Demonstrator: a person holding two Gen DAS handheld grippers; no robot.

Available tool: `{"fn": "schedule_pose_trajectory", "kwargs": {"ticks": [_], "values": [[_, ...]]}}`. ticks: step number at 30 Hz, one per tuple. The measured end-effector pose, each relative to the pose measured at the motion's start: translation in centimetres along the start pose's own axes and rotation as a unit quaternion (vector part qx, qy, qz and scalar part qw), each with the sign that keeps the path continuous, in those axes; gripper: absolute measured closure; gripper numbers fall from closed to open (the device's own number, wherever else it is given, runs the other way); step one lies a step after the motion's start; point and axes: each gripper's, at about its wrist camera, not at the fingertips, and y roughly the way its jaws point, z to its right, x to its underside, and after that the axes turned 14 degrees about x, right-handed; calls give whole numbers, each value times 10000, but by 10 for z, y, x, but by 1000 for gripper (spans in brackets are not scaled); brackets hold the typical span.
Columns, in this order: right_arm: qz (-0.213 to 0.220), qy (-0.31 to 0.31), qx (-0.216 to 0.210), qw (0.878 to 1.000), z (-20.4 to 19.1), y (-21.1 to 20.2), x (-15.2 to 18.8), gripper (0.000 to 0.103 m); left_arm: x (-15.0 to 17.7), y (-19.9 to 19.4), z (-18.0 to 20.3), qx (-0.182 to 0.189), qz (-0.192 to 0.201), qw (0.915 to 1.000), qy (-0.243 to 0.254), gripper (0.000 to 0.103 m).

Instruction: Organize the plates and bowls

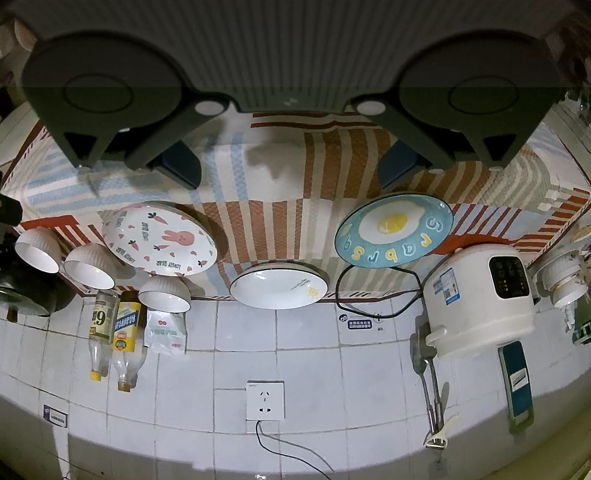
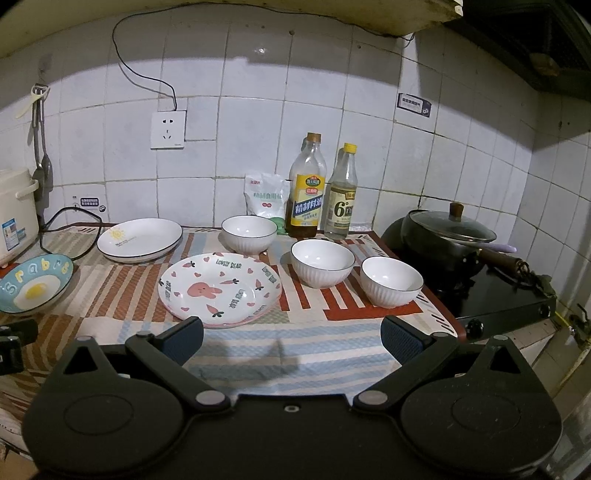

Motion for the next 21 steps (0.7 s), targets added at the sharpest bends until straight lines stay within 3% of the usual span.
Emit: {"fn": "schedule_pose_trajectory", "kwargs": {"ticks": [21], "values": [[59, -55, 1, 10000, 1, -1, -1, 0, 6, 3, 5, -112, 12, 9996, 253, 0]]}}
